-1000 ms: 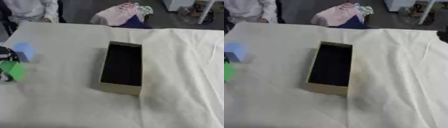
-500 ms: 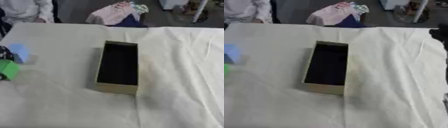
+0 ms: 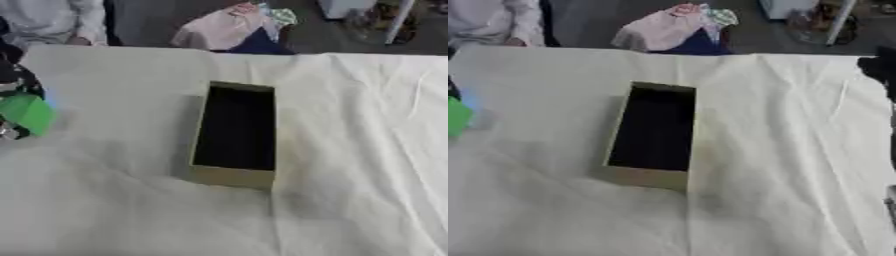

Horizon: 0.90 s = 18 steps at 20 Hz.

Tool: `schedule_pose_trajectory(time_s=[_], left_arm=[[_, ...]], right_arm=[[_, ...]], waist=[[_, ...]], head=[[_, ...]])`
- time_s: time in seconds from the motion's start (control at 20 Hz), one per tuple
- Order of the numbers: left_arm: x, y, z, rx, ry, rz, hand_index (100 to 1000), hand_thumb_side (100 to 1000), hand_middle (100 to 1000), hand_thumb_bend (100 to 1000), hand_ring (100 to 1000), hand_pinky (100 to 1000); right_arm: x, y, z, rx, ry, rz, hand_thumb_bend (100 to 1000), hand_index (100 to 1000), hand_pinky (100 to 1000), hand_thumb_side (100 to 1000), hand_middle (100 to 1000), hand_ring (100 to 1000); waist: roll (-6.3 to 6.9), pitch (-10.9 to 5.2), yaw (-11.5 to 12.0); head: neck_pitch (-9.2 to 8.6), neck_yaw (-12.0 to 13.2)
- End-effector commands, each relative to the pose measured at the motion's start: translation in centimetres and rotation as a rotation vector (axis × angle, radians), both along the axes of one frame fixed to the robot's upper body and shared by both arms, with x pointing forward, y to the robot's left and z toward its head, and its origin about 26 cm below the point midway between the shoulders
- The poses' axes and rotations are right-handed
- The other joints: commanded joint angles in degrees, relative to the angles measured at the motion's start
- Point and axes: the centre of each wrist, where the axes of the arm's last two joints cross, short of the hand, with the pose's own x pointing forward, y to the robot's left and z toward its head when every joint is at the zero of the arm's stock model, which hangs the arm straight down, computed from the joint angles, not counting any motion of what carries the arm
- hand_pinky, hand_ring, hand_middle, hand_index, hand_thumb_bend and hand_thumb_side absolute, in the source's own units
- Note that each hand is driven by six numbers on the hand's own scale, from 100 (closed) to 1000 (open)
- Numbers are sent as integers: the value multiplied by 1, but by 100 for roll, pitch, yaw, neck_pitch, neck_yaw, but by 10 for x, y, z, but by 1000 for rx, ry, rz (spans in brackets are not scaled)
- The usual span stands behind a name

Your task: Pick up objects on the table and place them in the box.

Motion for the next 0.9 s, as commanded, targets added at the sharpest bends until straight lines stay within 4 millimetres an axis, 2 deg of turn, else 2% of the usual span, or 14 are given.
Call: schedule_pose_trajectory(time_s=[0.05,0.4,0.7,0.9], left_arm=[[-11,-21,35,-37,-86,-87,681,100,570,239,597,528],[-12,-96,58,-158,-140,-328,682,100,559,173,590,523],[-7,-158,57,-191,-121,-499,681,100,555,154,588,520],[-10,-190,55,-204,-128,-586,674,100,547,140,582,514]], right_arm=[[0,-3,11,-40,-38,4,100,835,830,878,665,792],[0,-2,12,-42,-38,18,100,836,831,878,665,793],[2,-1,13,-41,-43,29,100,836,831,875,666,794],[2,-1,14,-39,-44,33,100,836,832,876,665,794]], waist=[[25,-47,-1],[4,-45,-19],[-3,-31,-30],[-4,-21,-29]], head=[[28,-32],[28,-57],[28,-86],[28,-155]])
